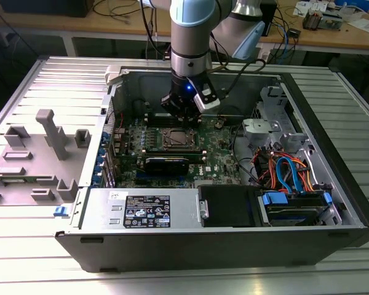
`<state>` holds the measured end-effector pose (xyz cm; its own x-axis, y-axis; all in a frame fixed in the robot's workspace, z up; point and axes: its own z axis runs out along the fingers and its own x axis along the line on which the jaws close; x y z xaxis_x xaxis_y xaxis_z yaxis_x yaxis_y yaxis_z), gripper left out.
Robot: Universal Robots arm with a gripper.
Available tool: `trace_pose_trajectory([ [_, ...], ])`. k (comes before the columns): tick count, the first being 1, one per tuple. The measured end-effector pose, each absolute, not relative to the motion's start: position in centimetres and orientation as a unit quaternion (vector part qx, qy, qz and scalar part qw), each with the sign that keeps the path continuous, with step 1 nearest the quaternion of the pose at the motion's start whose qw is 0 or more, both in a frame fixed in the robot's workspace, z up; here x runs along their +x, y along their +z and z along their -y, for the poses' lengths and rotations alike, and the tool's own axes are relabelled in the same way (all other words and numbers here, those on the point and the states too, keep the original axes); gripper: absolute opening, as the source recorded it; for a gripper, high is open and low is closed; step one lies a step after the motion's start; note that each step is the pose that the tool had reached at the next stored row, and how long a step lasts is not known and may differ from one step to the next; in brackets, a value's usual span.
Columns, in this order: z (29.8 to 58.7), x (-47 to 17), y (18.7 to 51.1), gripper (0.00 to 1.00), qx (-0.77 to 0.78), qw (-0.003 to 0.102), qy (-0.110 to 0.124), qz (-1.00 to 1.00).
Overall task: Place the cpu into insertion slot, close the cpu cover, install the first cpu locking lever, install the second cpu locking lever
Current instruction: 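Install the first cpu locking lever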
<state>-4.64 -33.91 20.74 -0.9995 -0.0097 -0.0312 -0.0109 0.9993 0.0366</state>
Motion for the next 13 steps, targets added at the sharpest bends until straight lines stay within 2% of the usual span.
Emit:
trace_pose_trajectory([
  [13, 33.97, -4.60, 20.38, 0.11, -0.005, 0.015, 0.015, -1.000],
])
